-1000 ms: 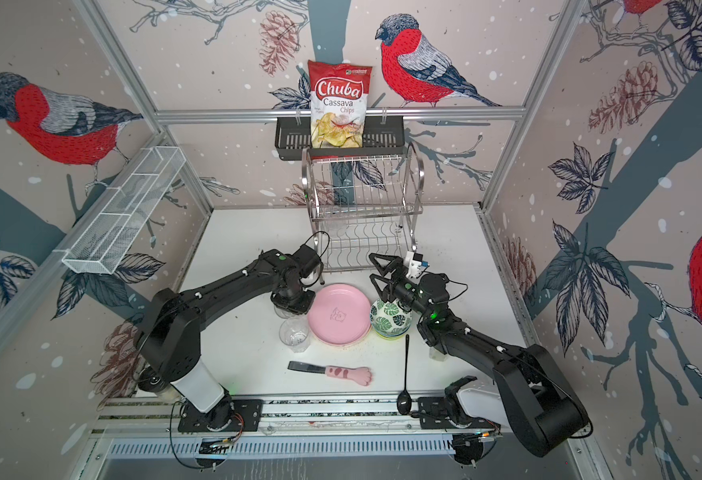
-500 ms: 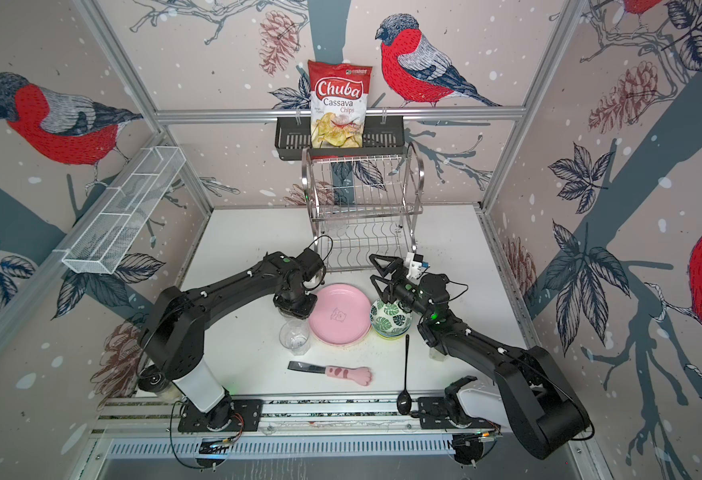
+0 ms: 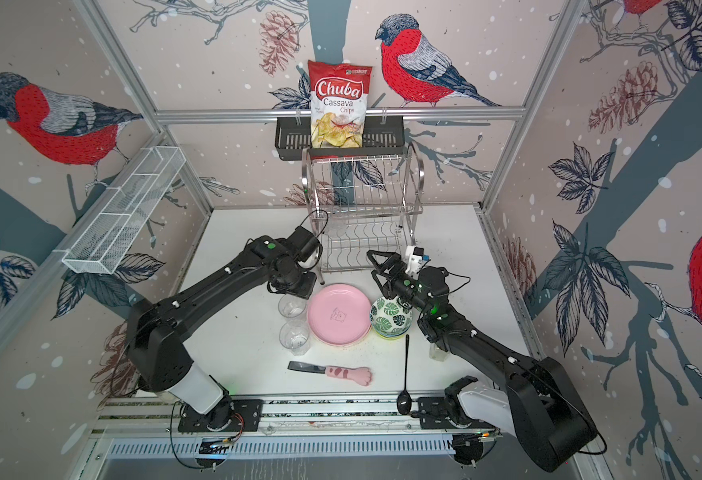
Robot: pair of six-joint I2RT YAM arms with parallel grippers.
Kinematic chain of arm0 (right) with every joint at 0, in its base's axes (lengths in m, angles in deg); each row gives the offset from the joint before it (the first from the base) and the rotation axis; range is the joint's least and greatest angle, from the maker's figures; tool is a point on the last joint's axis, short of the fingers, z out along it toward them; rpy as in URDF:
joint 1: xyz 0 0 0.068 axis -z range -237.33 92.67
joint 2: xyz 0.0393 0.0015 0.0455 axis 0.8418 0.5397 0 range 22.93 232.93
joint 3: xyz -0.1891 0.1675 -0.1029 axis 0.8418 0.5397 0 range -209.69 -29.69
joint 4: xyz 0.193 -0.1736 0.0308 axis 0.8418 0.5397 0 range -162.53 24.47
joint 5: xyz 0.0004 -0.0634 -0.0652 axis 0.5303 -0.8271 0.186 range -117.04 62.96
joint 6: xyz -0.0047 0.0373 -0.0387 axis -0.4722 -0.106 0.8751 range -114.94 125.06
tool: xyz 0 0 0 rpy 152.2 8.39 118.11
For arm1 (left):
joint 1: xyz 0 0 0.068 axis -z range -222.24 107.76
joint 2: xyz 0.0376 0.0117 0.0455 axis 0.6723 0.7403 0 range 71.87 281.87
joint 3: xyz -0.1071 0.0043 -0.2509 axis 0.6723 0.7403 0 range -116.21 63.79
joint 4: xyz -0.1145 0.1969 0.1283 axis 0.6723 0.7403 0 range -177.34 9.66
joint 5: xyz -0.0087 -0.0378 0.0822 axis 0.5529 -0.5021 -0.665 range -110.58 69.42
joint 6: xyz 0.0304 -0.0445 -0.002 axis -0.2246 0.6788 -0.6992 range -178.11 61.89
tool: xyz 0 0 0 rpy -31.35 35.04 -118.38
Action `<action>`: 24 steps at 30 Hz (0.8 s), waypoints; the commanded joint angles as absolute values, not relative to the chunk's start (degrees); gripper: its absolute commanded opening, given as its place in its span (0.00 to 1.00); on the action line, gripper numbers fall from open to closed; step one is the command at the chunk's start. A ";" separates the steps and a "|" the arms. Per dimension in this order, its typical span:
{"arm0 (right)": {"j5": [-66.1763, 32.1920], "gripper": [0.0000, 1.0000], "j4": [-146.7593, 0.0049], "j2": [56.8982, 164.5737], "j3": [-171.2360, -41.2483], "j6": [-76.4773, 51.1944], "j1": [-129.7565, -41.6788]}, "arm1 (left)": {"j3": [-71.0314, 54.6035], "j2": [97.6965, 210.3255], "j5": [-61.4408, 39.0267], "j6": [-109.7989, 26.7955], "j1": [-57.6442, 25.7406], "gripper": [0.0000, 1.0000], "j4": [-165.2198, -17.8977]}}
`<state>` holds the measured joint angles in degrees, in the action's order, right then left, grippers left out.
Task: Unload the mixed dishes from the dish rack
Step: 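Reach the left gripper to the rack frame while right reaches toward the last glass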
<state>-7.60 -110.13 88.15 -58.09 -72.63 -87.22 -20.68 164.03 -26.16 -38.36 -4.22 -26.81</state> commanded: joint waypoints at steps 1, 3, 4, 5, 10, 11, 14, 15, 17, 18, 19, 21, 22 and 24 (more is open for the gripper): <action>-12.56 0.99 -100.27 87.03 -60.75 -64.58 -88.46 | -21.32 161.58 -30.98 -36.11 -4.27 0.59 -27.37; -14.77 0.99 -96.58 86.88 -62.41 -61.62 -89.50 | -19.52 159.70 -31.01 -35.97 -4.27 0.62 -31.61; -16.27 0.99 -94.36 86.92 -63.45 -59.81 -90.12 | -18.28 158.94 -31.20 -35.68 -4.34 0.63 -34.12; -17.79 0.99 -92.44 87.15 -64.33 -58.10 -90.71 | -17.25 158.36 -31.18 -35.45 -4.40 0.65 -36.34; -34.18 0.99 -81.10 90.66 -71.61 -43.93 -97.08 | -10.51 156.30 -28.23 -33.56 -5.96 0.72 -51.63; -37.83 0.99 -80.00 91.74 -72.60 -41.05 -98.54 | -9.28 155.97 -27.06 -33.00 -6.43 0.72 -55.04; -46.24 0.99 -78.67 96.83 -75.61 -32.31 -102.24 | -4.81 155.38 -25.68 -31.02 -7.12 0.74 -65.50; -48.04 0.99 -78.53 98.83 -76.74 -29.75 -103.08 | -3.29 155.24 -25.62 -30.84 -7.41 0.74 -69.05; -49.87 0.99 -78.75 102.05 -78.58 -25.44 -104.03 | -2.66 155.85 -25.16 -30.53 -8.27 0.75 -72.17; -50.25 0.99 -79.70 103.50 -79.27 -23.14 -104.43 | -2.97 156.54 -24.41 -30.63 -8.76 0.75 -73.02; -50.33 0.99 -81.13 104.91 -79.63 -21.19 -104.49 | -3.37 157.42 -24.12 -30.68 -9.08 0.75 -73.46; -49.96 0.99 -83.66 107.48 -80.35 -18.17 -104.40 | -3.69 159.00 -23.93 -30.94 -9.46 0.72 -74.58; -49.59 0.99 -84.79 108.95 -81.07 -16.60 -104.33 | -3.85 159.88 -23.82 -30.78 -9.73 0.70 -74.78; -48.99 0.99 -86.65 111.73 -82.61 -13.95 -104.25 | -4.27 161.40 -23.47 -30.34 -10.31 0.67 -74.86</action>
